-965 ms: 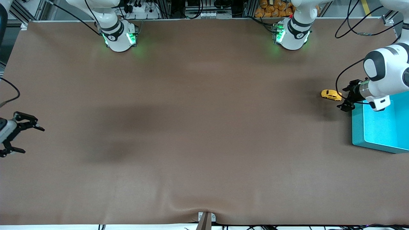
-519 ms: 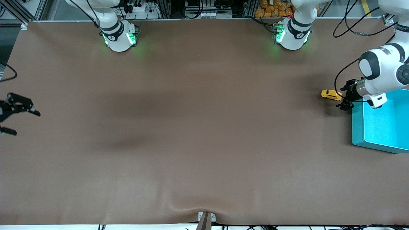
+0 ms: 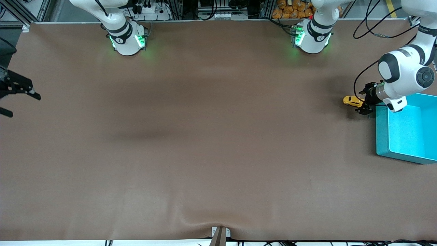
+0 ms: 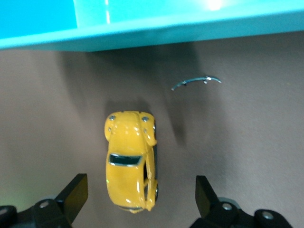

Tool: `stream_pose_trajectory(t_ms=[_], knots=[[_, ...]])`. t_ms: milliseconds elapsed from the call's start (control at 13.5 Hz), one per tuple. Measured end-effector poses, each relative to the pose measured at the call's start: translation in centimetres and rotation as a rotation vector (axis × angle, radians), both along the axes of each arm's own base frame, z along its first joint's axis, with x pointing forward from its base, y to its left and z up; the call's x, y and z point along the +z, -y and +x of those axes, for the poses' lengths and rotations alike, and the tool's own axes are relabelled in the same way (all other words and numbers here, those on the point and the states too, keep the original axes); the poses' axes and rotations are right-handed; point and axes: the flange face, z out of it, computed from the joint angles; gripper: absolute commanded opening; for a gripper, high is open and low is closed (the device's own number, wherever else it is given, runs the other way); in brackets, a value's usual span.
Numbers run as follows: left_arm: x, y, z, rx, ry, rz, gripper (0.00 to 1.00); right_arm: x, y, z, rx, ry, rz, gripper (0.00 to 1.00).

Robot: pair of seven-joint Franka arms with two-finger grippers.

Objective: Wind and store yellow beetle car
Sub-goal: 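Grasp the yellow car with the left gripper while the right gripper retracts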

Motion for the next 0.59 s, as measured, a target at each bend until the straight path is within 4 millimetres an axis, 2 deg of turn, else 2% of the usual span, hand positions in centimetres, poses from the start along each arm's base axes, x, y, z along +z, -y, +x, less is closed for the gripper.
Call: stream_pose_trajectory(t_ms=[148, 371, 519, 594], knots=[[-0.4, -0.4, -0.6, 0.014, 0.011, 0.003, 1.0, 0.5, -0.6, -1.3, -0.111, -0.042, -0.031, 1.0], [-0.9, -0.7, -1.4, 0.025, 0.022, 0.007, 1.0, 1.4, -3.9, -2.9, -0.259, -0.091, -0.101, 1.0], [-1.1, -1.0, -1.9, 0.033, 0.024, 0.007, 1.0, 1.6, -4.5, -3.7, -0.315, -0.1, -0.115, 1.0], [-1.2, -1.0, -2.0, 0.035, 0.024, 0.007, 0.96, 1.5, -4.3, -4.0, -0.328, -0.104, -0.119, 1.0]])
